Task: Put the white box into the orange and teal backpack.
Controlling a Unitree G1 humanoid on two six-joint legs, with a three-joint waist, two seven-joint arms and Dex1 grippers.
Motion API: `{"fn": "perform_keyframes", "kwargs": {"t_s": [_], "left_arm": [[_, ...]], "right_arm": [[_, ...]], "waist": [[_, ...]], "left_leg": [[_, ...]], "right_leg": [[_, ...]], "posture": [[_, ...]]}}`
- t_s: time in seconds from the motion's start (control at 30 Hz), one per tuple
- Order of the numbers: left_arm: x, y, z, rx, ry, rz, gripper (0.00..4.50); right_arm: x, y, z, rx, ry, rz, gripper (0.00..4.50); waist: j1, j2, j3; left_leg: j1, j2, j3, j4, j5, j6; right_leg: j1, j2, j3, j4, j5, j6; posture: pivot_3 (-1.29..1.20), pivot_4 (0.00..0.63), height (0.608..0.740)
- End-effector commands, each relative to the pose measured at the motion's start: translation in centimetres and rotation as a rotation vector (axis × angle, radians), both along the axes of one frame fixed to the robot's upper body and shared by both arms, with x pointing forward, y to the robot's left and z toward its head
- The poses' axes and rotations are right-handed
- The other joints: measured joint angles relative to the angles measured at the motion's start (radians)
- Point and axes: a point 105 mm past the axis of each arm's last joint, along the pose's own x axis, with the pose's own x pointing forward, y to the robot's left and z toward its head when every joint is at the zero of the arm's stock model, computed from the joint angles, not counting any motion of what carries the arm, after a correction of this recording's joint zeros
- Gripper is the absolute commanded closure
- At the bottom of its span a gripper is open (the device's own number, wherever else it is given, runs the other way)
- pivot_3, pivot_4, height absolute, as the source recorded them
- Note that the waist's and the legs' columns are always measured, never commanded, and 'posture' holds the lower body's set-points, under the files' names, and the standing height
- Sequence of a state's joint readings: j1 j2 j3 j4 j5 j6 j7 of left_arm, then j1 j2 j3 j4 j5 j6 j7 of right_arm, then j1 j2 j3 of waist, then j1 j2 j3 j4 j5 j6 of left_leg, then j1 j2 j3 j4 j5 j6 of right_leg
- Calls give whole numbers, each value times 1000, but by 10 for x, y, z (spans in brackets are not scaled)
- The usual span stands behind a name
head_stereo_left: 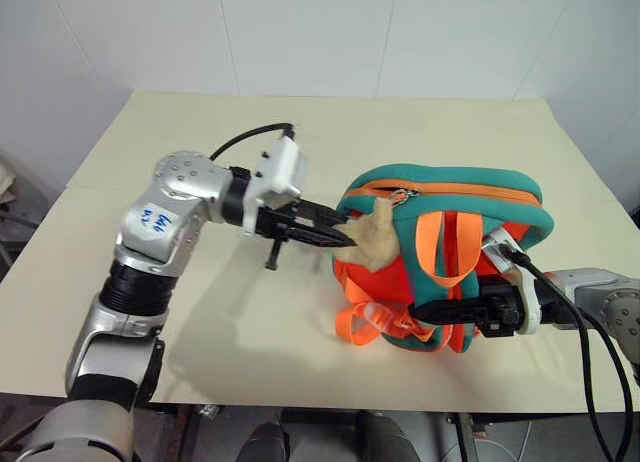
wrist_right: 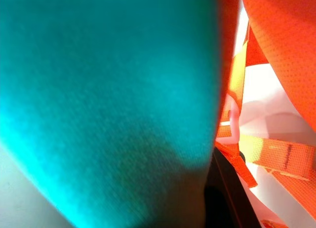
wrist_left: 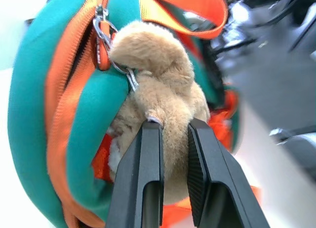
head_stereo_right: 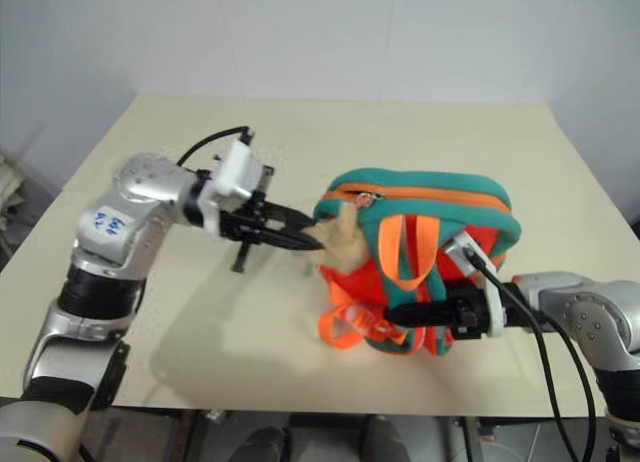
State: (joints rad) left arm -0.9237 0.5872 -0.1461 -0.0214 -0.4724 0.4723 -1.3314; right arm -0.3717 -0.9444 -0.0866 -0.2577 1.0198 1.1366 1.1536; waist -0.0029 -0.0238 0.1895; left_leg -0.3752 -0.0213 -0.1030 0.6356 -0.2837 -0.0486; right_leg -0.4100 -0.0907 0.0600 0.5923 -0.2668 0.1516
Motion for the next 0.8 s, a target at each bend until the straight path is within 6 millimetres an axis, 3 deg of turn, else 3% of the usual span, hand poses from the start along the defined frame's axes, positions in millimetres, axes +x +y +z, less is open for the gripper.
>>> {"fn": "perform_keyframes", "kwargs": {"t_s": [0.03,0.33,0.57,0.8], "left_arm": [[5,27,27,-70,-10,49,4096],[40,77,23,-61,48,261,4096],[58,102,11,-58,133,350,4096],[76,105,-35,26,265,417,4096]], "right_arm": [[-3,3,5,9,-21,21,3914],[-3,3,4,12,-20,17,3914],[-4,3,4,13,-17,14,3914],[-5,3,4,16,-17,8,3914]], "waist": [[0,0,0],[1,0,0],[0,0,0],[-1,0,0]], "left_leg": [[0,0,0,0,0,0],[0,0,0,0,0,0],[0,0,0,0,0,0],[0,0,0,-1,0,0]], "right_leg": [[0,0,0,0,0,0],[0,0,0,0,0,0],[0,0,0,1,0,0],[0,0,0,2,0,0]], "posture": [[0,150,740],[0,150,740],[0,150,740],[0,150,740]]}}
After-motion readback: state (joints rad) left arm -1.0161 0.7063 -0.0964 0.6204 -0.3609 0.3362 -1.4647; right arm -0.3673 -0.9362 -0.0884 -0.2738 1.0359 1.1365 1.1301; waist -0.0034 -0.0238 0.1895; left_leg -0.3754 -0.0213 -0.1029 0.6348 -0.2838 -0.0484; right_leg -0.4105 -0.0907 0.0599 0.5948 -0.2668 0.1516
